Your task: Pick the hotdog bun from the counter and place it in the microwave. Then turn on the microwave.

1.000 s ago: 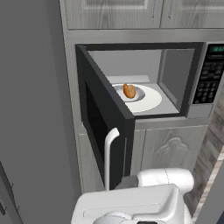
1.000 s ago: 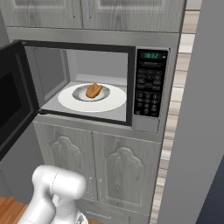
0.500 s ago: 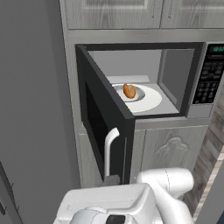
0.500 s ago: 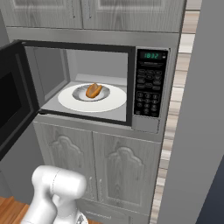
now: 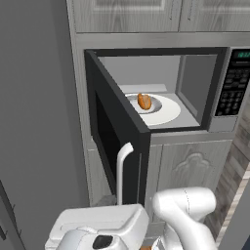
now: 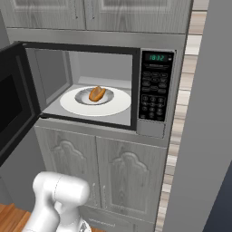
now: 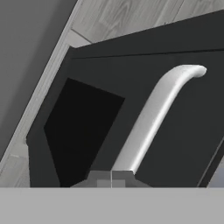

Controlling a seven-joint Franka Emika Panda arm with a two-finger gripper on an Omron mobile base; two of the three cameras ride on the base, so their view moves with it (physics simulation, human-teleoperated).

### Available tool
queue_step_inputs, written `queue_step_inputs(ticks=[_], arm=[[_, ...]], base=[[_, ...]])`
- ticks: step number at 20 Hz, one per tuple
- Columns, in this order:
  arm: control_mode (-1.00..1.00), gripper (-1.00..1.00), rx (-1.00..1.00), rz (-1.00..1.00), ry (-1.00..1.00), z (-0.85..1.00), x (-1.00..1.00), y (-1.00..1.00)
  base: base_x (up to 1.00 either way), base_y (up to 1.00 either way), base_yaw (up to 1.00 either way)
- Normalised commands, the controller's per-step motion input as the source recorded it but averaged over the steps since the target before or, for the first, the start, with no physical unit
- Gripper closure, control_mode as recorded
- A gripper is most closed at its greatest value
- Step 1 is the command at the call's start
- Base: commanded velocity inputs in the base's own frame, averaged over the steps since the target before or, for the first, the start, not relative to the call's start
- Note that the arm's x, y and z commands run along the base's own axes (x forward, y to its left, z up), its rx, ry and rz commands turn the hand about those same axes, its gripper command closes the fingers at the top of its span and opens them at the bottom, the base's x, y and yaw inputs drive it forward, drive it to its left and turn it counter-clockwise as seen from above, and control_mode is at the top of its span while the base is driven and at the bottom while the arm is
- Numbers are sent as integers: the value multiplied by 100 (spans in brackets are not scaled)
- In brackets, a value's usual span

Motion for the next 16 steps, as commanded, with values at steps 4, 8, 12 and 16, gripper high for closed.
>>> queue_step_inputs(ticks=[4, 8, 12, 16], arm=[[-100, 100, 0, -3, 0, -16, 25, 21], [-100, 100, 0, -4, 0, -15, 30, 16], [-100, 100, 0, -4, 0, -15, 32, 15], [-100, 100, 0, -3, 0, -20, 35, 21]], base=[[0, 0, 0], [0, 0, 0], [0, 0, 0], [0, 0, 0]])
